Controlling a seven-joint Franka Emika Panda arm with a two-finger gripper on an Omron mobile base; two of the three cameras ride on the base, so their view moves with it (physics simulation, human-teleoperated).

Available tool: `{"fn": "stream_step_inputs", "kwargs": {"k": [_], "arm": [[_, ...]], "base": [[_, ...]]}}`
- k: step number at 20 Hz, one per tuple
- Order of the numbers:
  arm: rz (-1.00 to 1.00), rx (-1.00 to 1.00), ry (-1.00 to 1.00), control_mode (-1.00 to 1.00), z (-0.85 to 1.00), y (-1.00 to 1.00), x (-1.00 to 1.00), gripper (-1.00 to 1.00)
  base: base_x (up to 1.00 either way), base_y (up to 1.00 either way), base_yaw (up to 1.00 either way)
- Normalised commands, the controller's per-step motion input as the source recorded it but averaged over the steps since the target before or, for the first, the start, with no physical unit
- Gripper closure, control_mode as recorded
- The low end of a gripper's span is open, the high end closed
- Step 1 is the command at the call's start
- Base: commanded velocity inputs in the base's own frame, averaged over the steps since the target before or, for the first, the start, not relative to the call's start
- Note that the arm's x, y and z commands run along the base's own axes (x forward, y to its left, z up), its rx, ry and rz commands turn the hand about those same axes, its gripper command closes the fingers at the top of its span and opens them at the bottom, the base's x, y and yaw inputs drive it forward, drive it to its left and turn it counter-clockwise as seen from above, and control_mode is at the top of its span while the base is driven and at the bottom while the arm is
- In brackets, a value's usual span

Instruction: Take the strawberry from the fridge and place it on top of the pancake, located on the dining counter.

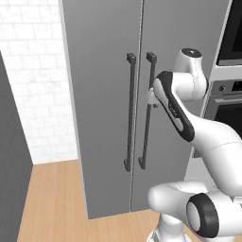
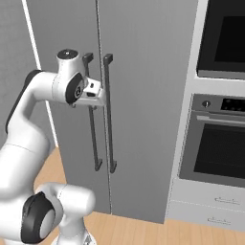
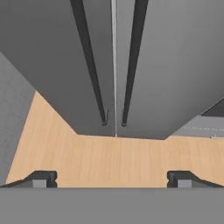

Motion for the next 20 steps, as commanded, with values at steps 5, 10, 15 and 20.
{"fn": "stream_step_inputs", "kwargs": {"k": [5, 10, 15, 20], "arm": [[-0.02, 0.0, -0.18, -1.0, -0.09, -0.25, 0.99, -1.0], [0.0, 0.0, 0.0, -1.0, 0.0, -0.05, 0.8, -1.0], [-0.01, 0.0, -0.04, -1.0, 0.0, -0.02, 0.53, -1.0], [-0.03, 0.0, -0.1, -1.0, 0.0, -0.04, 0.51, -1.0]], "base": [[0.0, 0.0, 0.0], [0.0, 0.0, 0.0], [0.0, 0.0, 0.0], [0.0, 0.0, 0.0]]}}
